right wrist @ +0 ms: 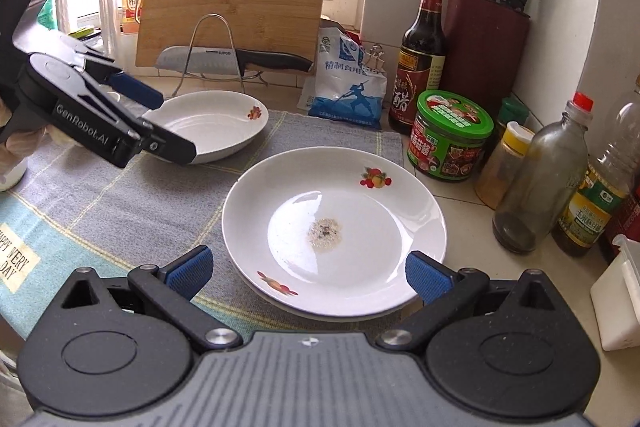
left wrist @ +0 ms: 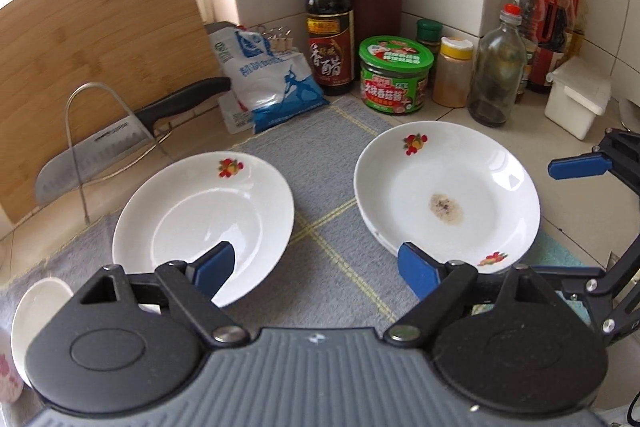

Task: Organize plates and bowls
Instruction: 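Withdraw the left tool from the stacked plates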

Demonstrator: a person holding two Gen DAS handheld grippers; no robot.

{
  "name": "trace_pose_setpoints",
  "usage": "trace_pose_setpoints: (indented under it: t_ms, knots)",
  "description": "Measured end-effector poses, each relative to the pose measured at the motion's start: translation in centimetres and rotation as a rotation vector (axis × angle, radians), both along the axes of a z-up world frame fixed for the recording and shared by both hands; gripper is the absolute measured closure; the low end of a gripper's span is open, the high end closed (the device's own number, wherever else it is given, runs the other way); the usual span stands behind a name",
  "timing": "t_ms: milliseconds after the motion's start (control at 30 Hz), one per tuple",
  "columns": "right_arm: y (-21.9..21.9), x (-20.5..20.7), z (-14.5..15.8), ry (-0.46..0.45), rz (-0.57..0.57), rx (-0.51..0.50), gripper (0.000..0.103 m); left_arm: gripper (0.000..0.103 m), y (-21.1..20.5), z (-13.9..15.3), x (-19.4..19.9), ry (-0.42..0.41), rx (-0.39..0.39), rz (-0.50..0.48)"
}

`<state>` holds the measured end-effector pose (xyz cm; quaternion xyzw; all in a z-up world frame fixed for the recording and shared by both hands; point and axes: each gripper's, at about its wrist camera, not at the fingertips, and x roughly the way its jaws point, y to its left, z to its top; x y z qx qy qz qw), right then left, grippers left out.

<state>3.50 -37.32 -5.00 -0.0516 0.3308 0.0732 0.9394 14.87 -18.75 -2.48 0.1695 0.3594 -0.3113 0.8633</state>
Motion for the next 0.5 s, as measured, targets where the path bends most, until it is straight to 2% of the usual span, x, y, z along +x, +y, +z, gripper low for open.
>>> trace_pose_setpoints:
  t_ms: [267, 500]
  knots:
    - [2.3, 1.7, 0.2, 0.003, 0.081, 0.045, 0.0, 0.014, 4.2, -2.4, -1.5, 0.049, 0.027, 0.192]
    - [4.9, 3.4, 0.1, 0.03, 0.074, 0.017, 0.0, 0.014, 6.6, -4.5, -0.3, 0.074, 0.023, 0.243]
